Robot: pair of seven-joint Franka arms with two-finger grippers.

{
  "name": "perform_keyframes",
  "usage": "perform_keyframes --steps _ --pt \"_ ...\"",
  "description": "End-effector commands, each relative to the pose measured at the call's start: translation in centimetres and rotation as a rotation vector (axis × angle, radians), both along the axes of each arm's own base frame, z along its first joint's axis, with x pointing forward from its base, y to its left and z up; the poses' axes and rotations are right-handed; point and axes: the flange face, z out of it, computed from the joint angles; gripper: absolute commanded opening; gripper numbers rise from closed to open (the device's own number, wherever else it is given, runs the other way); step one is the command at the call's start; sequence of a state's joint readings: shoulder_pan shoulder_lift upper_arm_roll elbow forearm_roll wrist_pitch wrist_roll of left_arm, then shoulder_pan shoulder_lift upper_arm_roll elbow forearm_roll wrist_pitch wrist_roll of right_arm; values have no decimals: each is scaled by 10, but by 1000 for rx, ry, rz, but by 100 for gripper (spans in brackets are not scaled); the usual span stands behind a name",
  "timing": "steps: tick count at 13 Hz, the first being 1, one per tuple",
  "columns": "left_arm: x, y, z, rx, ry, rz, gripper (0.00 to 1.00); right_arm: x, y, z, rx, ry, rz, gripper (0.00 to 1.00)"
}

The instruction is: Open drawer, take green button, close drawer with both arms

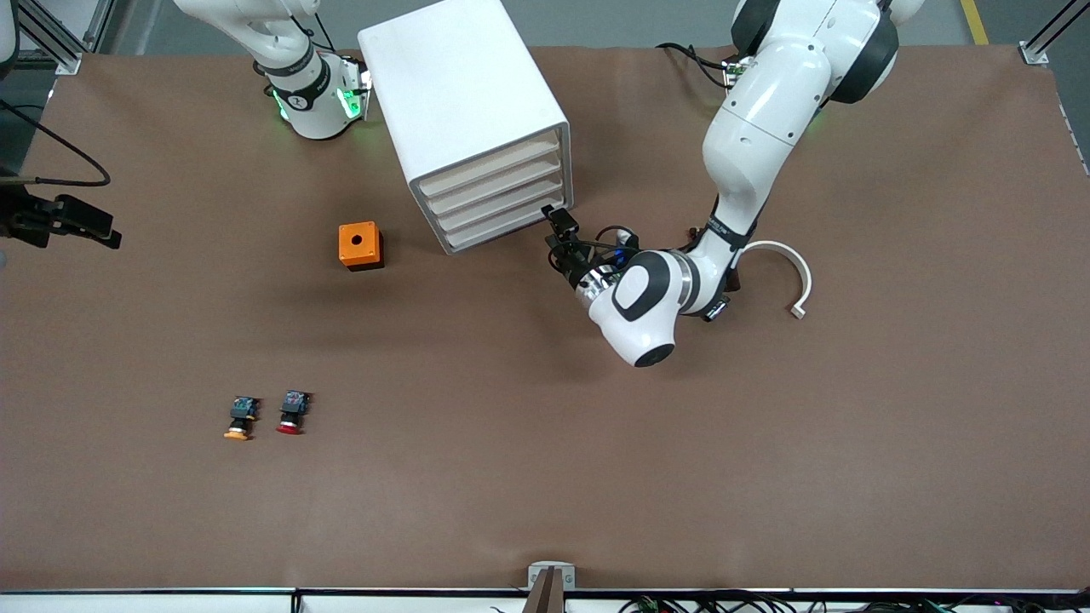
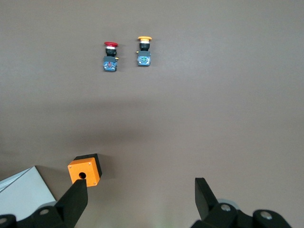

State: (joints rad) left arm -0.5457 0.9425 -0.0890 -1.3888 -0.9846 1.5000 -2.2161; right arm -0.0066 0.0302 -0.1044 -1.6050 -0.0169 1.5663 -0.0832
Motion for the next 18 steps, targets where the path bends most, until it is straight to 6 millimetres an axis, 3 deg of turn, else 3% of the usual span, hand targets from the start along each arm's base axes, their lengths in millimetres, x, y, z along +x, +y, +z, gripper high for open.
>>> perform_keyframes --steps 1,2,3,5,9,13,14,18 --pt "-9 -11 -1 2 39 -15 59 12 -7 -4 -23 -2 3 100" --pt "-14 -14 -6 5 49 -25 58 26 -8 -31 -27 31 5 100" --pt "-21 -16 -13 9 68 -39 57 29 -17 -41 -27 45 -9 100" --pt "-34 -23 -18 13 88 -67 57 28 -24 -46 -24 60 -23 100" --pt "-54 -29 -29 11 143 -109 51 30 -13 -47 -12 63 -55 100" --pt "-78 -40 -36 15 187 -164 38 30 -10 -46 -3 59 -91 100" --pt "-82 -41 -38 18 192 -172 33 30 -6 -46 0 61 -121 100" --pt "-82 -40 -42 40 203 -166 18 27 49 -49 -37 96 -336 100"
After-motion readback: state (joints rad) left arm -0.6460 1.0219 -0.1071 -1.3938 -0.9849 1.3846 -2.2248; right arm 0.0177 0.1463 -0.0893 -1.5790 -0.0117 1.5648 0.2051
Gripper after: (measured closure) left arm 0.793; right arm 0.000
